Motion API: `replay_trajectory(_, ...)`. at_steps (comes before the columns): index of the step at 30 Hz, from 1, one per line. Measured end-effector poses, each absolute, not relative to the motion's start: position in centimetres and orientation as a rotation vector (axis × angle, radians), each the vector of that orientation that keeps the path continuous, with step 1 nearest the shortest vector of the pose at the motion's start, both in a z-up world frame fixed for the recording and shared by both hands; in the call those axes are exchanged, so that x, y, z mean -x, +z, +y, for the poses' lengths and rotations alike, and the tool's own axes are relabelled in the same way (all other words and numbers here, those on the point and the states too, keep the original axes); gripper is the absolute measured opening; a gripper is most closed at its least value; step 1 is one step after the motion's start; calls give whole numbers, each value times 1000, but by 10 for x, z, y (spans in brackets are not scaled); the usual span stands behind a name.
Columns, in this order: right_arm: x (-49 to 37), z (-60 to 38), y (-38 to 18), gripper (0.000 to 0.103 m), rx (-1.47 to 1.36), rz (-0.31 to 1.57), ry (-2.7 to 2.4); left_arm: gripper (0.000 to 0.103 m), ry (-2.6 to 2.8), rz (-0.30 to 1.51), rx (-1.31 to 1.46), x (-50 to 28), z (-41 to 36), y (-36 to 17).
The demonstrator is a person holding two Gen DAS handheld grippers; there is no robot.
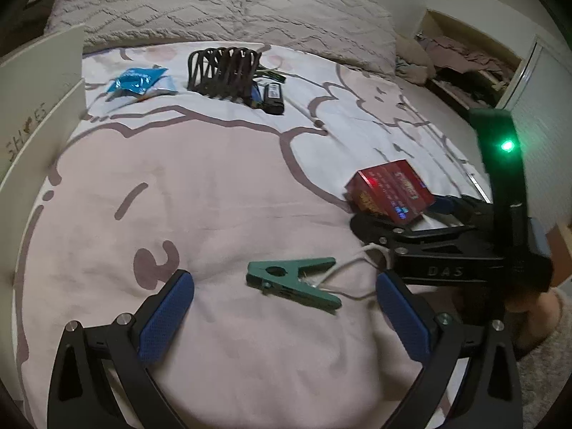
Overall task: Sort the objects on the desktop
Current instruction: 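Lower the left tool over the green clothespin with the white cord, then close the left gripper on the green clothespin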
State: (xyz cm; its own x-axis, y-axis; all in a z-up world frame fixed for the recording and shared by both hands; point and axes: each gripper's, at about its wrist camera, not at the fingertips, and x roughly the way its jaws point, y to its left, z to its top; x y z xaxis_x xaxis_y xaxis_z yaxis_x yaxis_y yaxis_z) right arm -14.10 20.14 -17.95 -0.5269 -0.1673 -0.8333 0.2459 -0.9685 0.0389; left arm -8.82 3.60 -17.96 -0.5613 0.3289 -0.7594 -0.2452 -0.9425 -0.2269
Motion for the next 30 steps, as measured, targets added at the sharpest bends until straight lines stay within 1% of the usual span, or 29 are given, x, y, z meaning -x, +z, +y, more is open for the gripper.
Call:
replay_trajectory(5, 141, 201, -177, 103, -1377, 112, -2564, 102, 2581, 30, 1259, 86, 50, -184)
replay_trajectory(11, 140, 193, -177, 103, -1372, 204, -2591, 102, 2593, 20, 1251, 90, 46, -186)
replay_trajectory(13, 140, 193, -178, 103, -1378, 201, -2586, 100, 2601, 37, 1243, 88, 48, -185)
replay_trajectory(15, 141, 197, -179, 103, -1379, 165, -2576, 93, 2614, 45, 1239, 88, 47, -185)
replay_trajectory(19, 140, 198, -180, 103, -1378, 148, -2573, 88, 2623, 43, 1226, 87, 47, -184)
replay_trajectory(21, 140, 198, -180, 103, -1376, 151, -2575, 82, 2626, 48, 1213, 86, 47, -183)
replay_trajectory(24, 140, 198, -181, 103, -1370, 145, -2576, 76, 2629, 62, 1198, 84, 49, -182)
replay_trajectory(27, 139, 198, -181, 103, -1366, 146, -2579, 72, 2627, 75, 1187, 83, 51, -182)
replay_trajectory(30, 139, 198, -181, 103, -1363, 158, -2583, 71, 2628, 88, 1183, 83, 53, -182)
